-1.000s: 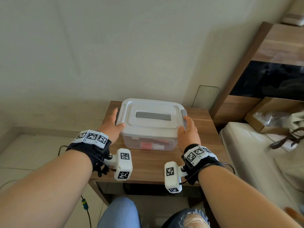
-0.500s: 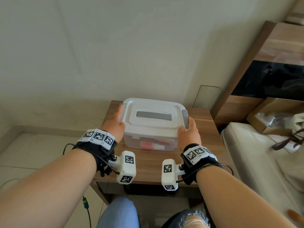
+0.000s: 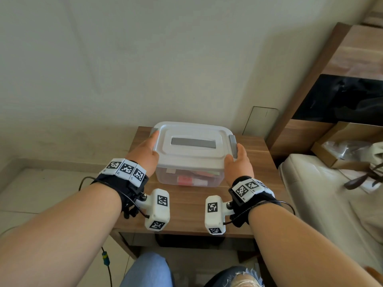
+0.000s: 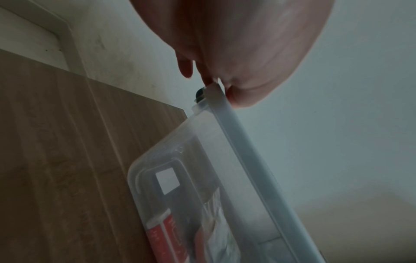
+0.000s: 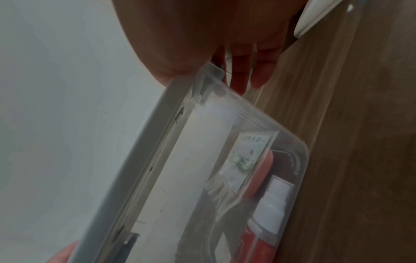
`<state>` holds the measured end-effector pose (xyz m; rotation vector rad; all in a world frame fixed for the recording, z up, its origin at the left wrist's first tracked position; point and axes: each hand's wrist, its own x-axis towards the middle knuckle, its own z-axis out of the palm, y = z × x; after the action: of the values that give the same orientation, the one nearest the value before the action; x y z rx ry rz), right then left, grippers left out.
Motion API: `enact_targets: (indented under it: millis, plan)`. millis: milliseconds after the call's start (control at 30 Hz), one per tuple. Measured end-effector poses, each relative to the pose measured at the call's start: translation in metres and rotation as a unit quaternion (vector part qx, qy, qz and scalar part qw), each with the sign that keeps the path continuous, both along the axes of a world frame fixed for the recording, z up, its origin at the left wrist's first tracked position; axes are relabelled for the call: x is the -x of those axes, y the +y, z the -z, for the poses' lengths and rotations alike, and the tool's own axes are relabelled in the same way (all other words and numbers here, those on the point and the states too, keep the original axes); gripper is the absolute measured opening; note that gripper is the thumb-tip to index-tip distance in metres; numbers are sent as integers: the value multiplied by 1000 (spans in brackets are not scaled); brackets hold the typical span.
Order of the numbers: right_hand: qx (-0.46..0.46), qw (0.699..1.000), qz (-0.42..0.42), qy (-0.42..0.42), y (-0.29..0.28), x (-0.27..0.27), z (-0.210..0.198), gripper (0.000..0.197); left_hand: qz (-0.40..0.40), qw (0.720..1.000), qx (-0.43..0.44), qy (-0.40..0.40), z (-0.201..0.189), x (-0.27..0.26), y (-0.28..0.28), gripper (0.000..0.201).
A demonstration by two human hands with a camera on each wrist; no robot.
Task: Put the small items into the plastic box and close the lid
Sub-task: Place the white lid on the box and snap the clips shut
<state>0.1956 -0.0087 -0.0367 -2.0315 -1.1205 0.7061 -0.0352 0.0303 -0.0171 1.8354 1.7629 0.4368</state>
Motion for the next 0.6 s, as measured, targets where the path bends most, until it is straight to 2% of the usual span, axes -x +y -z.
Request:
enact_targets:
  millis: [300,600]
  plan:
    - [1,1000,0,-7,31,-14,-1,43,17,1000,-3,2,3,-11,31,64]
    - [5,1000,-5,-7,46,-21,-1,48,21,999,-34,5,10,-20,42,58]
